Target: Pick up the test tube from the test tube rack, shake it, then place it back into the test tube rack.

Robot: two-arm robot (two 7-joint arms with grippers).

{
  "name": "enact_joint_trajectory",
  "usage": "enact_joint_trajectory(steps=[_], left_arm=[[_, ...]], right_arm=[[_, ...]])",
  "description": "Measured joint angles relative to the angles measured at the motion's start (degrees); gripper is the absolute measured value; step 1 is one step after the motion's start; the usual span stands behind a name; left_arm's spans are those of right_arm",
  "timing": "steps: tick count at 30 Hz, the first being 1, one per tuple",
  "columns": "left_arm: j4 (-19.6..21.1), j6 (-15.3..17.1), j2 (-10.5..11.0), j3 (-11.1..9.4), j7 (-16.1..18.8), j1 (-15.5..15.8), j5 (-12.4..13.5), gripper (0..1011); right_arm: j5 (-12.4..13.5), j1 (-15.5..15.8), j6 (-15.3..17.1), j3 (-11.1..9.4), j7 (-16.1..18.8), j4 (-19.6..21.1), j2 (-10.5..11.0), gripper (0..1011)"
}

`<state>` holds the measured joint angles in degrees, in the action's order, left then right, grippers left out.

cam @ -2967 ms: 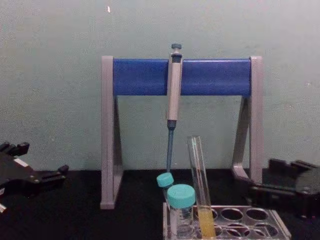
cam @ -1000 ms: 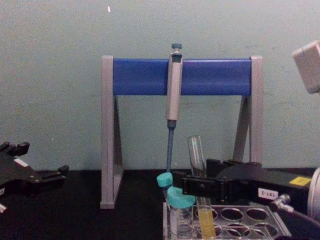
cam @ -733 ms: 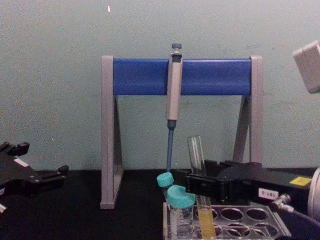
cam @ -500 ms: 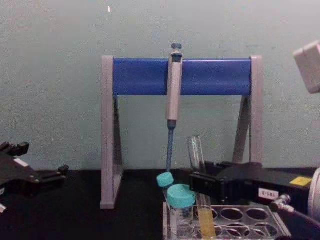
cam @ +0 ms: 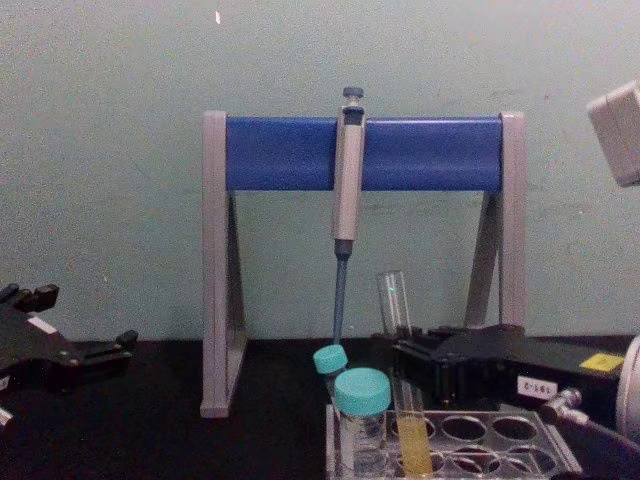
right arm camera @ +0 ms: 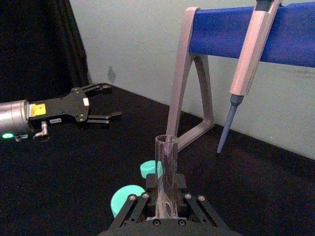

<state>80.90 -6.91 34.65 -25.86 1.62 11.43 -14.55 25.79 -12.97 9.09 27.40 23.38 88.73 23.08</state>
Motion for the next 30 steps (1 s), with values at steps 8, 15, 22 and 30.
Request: enact_joint_trajectory(steps=[8,15,22,30], left_arm=[[0.0,0.0,0.0,0.0,0.0,0.0,0.0,1001],[0.0,0.0,0.0,0.0,0.0,0.0,0.0,1001],[0.0,0.0,0.0,0.0,0.0,0.0,0.0,1001],[0.0,0.0,0.0,0.0,0.0,0.0,0.0,1001]], right_arm=[[0.0,0.0,0.0,0.0,0.0,0.0,0.0,222],[-0.5,1.6,-3.2,-0.8,-0.2,0.9,-0.1,222],[-0.6,3.6,-6.5,-2.1,0.0,2.5,-0.1,222],[0.0,6.6,-10.6,-4.4,0.3,5.0,0.3,222]])
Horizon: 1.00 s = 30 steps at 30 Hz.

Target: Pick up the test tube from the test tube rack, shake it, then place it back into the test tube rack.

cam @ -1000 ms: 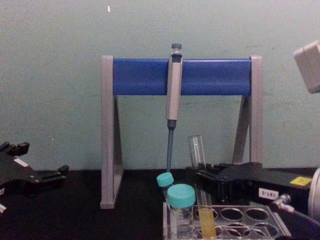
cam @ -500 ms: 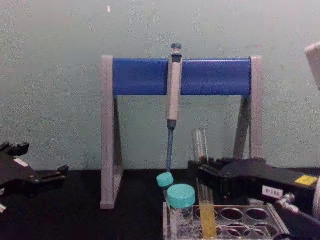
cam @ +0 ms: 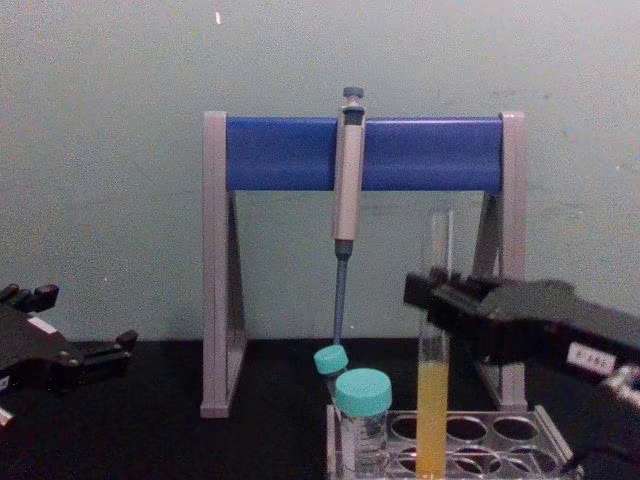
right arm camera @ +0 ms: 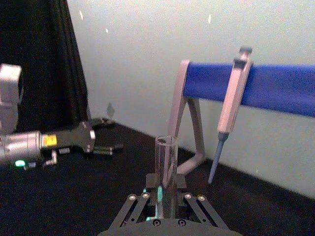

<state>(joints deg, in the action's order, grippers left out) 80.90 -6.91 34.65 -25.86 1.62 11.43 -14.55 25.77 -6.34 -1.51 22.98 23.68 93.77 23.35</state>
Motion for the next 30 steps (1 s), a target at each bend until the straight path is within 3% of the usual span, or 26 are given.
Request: enact_joint_trajectory(steps=[9,15,25,30], left_arm=[[0.0,0.0,0.0,0.0,0.0,0.0,0.0,1001],[0.0,0.0,0.0,0.0,0.0,0.0,0.0,1001],[0.0,0.0,0.0,0.0,0.0,0.0,0.0,1001],[0.0,0.0,0.0,0.0,0.0,0.0,0.0,1001]], right_arm=[[1.6,0.8,-1.9,-2.0,1.0,3.0,0.3,222],[1.4,-1.3,-1.7,-2.6,0.7,3.6,0.1,222],[-1.0,-8.0,0.5,-2.9,-1.7,-1.2,-2.1,222],[-1.9,-9.7,1.1,-2.6,-2.1,-3.1,-2.9,222]])
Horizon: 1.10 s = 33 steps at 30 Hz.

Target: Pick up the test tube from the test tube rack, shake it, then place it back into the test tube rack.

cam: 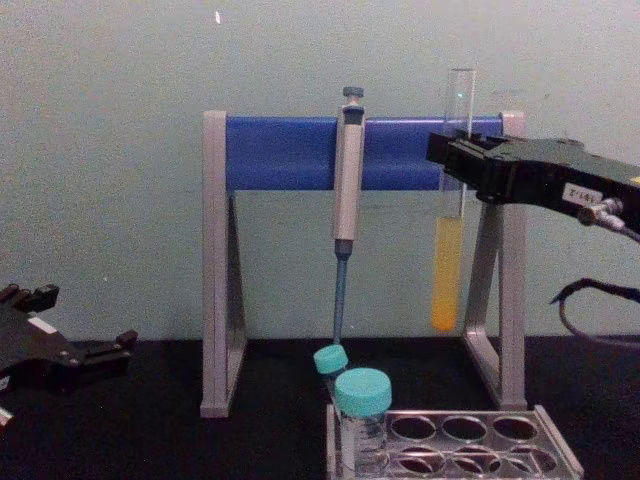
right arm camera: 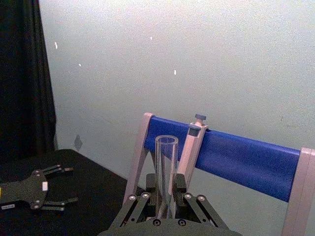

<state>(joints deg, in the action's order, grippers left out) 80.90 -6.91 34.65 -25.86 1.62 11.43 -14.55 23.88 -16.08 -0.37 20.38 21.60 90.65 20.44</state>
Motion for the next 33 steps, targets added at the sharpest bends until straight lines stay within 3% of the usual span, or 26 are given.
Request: enact_joint_trajectory(steps=[17,21,26,33], left_arm=[[0.0,0.0,0.0,0.0,0.0,0.0,0.0,1001],[0.0,0.0,0.0,0.0,0.0,0.0,0.0,1001],[0.0,0.0,0.0,0.0,0.0,0.0,0.0,1001],[0.0,0.0,0.0,0.0,0.0,0.0,0.0,1001]], right_arm=[[-1.0,-0.6,0.4,-0.4,-0.1,-1.0,-0.3,222],[-1.0,0.7,0.5,-1.4,-0.4,0.2,0.6,222],[-0.9,4.5,0.9,-3.1,-0.8,3.8,2.8,222],[0.5,9.3,1.6,-3.2,0.9,8.6,4.9,222]])
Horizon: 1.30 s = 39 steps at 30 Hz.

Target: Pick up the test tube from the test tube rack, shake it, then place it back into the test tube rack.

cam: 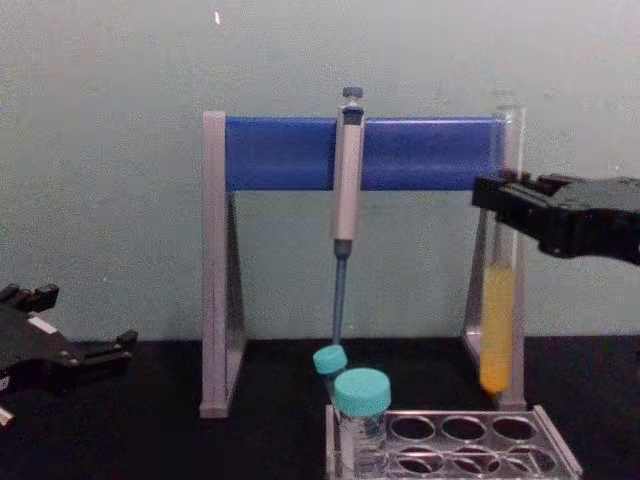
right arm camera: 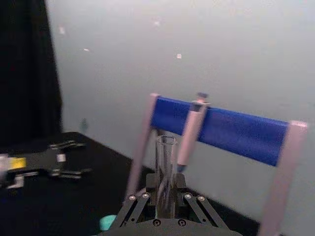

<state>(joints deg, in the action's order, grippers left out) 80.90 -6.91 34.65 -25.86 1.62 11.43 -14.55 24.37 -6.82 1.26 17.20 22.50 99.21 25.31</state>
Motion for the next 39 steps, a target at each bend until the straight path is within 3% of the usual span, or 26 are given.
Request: enact_joint_trajectory(steps=[6,13,19,39], left_arm=[[0.0,0.0,0.0,0.0,0.0,0.0,0.0,1001],[0.0,0.0,0.0,0.0,0.0,0.0,0.0,1001],[0.0,0.0,0.0,0.0,0.0,0.0,0.0,1001],[0.0,0.0,0.0,0.0,0.0,0.0,0.0,1001]], right_arm=[[0.7,-0.6,-0.4,1.8,1.4,0.1,-0.6,222],[0.1,-5.8,-1.1,4.1,0.4,-5.2,-4.5,222],[-1.0,-8.5,-1.4,4.0,-1.6,-8.9,-6.5,222],[-3.1,-8.1,-1.2,2.1,-2.5,-9.2,-5.6,222]])
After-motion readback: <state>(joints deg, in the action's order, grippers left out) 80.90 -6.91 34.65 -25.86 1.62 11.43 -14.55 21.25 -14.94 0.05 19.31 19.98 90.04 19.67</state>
